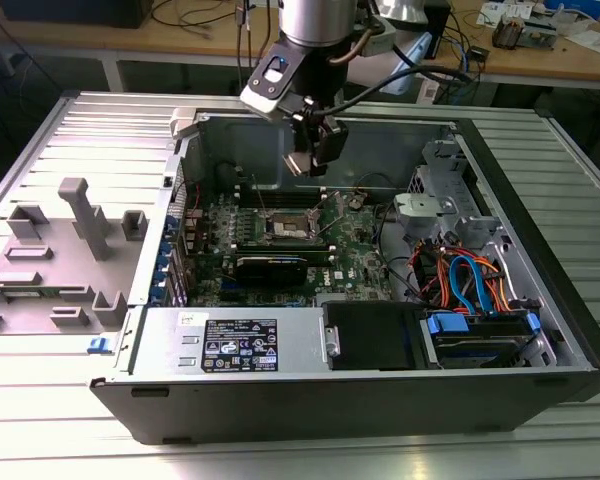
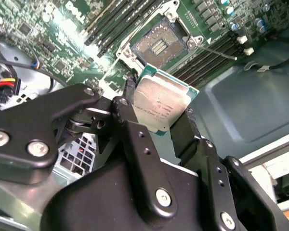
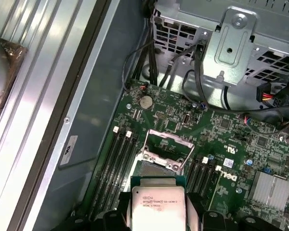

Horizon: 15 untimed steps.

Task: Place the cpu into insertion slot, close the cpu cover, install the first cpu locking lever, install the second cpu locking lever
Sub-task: 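Place the cpu into insertion slot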

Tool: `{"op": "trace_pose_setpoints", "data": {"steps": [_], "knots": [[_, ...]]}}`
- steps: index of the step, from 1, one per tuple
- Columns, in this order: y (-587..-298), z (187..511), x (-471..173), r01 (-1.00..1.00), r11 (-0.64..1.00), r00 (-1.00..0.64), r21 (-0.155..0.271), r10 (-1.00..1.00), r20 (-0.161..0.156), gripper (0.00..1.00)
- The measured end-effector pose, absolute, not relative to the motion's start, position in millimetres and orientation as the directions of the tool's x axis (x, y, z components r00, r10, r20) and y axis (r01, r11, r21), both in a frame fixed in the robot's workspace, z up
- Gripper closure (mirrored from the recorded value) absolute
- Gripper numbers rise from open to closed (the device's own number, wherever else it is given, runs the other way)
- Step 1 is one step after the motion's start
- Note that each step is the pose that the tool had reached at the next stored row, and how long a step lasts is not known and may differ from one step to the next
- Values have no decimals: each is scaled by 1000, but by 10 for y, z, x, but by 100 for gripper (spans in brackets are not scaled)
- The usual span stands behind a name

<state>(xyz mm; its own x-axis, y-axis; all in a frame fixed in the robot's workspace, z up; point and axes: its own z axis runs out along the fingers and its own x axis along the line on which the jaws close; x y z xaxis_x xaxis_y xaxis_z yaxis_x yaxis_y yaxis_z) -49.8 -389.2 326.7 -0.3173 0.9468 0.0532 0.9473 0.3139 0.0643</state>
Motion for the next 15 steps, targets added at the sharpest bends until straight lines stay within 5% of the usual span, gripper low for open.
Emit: {"op": "trace_pose_setpoints", "data": {"steps": [15], "knots": [[-3892, 3061, -498, 990, 134, -136, 39, 989, 55, 46]]}}
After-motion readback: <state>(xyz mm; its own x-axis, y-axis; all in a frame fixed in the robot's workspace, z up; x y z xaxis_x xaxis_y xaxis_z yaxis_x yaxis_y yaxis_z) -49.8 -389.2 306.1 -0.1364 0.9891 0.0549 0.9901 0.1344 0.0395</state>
